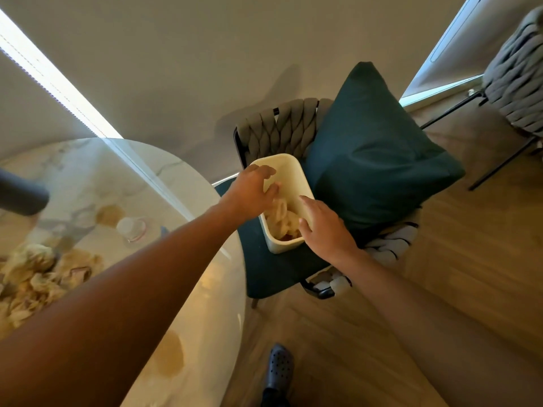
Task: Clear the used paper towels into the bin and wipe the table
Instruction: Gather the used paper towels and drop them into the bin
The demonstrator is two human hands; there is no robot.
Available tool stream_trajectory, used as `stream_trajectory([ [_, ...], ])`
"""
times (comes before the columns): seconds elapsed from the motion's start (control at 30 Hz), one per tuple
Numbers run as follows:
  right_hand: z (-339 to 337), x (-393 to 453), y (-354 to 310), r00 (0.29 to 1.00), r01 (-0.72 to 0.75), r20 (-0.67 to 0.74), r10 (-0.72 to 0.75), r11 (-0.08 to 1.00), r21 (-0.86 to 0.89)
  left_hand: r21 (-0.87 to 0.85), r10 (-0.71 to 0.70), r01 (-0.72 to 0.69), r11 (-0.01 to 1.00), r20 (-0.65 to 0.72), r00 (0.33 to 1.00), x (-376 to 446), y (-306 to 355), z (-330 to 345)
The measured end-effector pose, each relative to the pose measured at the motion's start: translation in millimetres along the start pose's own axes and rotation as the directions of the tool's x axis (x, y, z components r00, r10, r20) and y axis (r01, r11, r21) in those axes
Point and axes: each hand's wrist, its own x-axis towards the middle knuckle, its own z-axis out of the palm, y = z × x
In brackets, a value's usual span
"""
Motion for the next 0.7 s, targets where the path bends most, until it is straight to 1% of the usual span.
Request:
stream_trajectory([
  [0.1, 1, -1, 0, 1.0, 0.019, 0.002, -0.019, 0.999, -0.05, 0.04, 0.009, -0.01, 0.999, 0.026, 1.0, -8, -7, 1],
  [0.27, -1, -6, -9, 0.999, 0.047, -0.009, -0.048, 0.996, -0.08, 0.106, 0.0, -0.007, 0.994, 0.068, 0.998, -29, -16, 1],
  [0.37, -2, -12, -20, 0.997, 0.074, -0.011, -0.075, 0.992, -0.101, 0.15, 0.016, -0.029, 0.988, 0.088, 0.996, -48, -19, -5],
  [0.53, 0, -29, -46, 0.994, 0.105, -0.029, -0.109, 0.987, -0.121, 0.161, 0.022, -0.034, 0.986, 0.075, 0.997, -86, -25, -18],
  [0.7, 11, -53, -78, 0.992, 0.124, -0.022, -0.128, 0.986, -0.113, 0.171, -0.008, -0.005, 0.985, 0.075, 0.997, -133, -40, -28],
])
